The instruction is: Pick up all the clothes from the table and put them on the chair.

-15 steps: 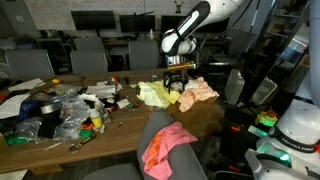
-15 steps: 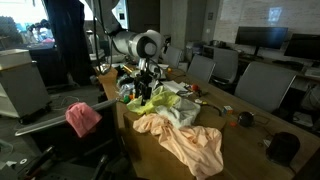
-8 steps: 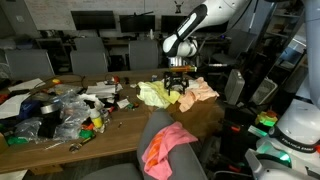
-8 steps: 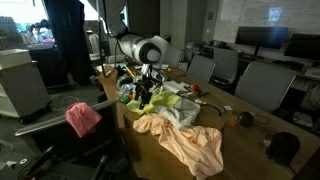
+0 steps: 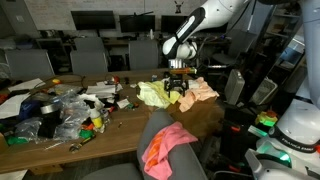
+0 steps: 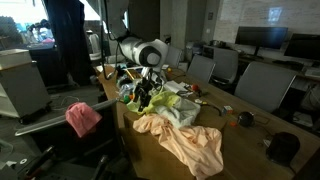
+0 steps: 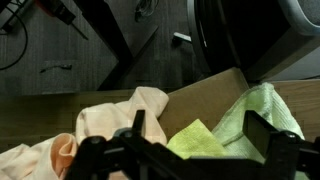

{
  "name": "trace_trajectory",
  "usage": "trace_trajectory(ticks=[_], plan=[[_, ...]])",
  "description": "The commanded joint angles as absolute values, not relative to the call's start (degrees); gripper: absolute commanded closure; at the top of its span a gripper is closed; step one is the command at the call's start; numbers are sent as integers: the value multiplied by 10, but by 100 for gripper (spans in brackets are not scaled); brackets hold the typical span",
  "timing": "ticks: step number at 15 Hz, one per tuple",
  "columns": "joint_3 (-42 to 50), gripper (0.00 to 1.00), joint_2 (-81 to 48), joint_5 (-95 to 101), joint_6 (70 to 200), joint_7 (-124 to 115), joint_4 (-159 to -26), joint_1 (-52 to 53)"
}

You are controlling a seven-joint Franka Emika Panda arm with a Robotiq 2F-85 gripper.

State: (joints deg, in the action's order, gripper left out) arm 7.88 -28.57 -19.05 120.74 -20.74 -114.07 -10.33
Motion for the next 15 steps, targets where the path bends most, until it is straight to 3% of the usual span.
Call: trace_trajectory(ticks=[1,15], plan=[[81,0,-296,-189,1201,-200,-1122,-100],[89,0,-337,-179,1210,-207,-1081,-102]])
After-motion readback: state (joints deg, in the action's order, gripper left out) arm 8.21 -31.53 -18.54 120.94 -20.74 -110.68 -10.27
